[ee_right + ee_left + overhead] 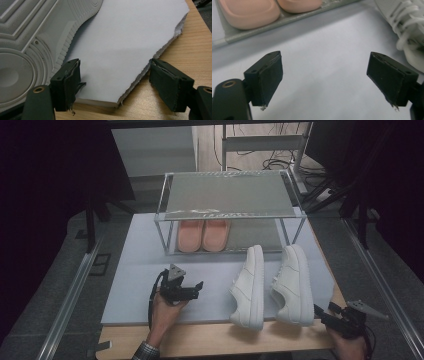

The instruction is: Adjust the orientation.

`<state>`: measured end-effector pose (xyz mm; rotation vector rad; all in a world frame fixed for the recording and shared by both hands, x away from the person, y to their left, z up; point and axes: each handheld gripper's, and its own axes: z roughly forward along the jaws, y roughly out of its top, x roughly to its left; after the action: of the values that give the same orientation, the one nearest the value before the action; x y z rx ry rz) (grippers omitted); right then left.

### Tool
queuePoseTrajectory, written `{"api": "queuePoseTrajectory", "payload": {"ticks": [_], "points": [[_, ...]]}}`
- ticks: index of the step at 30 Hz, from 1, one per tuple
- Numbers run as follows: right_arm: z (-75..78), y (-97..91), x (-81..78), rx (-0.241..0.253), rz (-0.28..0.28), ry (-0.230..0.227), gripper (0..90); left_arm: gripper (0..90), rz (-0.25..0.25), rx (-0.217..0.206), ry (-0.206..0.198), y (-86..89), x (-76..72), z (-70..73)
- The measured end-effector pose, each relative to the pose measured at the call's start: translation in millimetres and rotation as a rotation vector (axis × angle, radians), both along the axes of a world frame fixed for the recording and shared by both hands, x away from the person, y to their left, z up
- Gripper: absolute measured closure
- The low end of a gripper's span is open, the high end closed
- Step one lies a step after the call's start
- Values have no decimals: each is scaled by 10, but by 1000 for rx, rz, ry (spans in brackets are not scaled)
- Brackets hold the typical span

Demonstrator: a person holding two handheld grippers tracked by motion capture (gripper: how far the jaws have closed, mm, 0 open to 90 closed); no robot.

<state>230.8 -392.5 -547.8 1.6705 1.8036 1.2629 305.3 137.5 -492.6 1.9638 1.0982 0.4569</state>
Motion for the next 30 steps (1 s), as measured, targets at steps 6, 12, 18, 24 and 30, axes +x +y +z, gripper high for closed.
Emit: {"api": "queuePoseTrajectory", "payload": {"ticks": [6,12,18,24,30], "points": [[2,2,0,0,-1,1,252,126,-1,-9,-5,99,-175,-24],[2,3,0,0,-1,1,252,124,12,-5,-12,191,-339,-108],[2,4,-1,-1,-2,1,252,121,36,10,-17,251,-489,-286],[2,4,-1,-2,-1,1,252,119,66,61,-38,329,-634,-382],[1,4,-2,-2,-1,0,253,116,102,52,-23,431,-653,-464]]}}
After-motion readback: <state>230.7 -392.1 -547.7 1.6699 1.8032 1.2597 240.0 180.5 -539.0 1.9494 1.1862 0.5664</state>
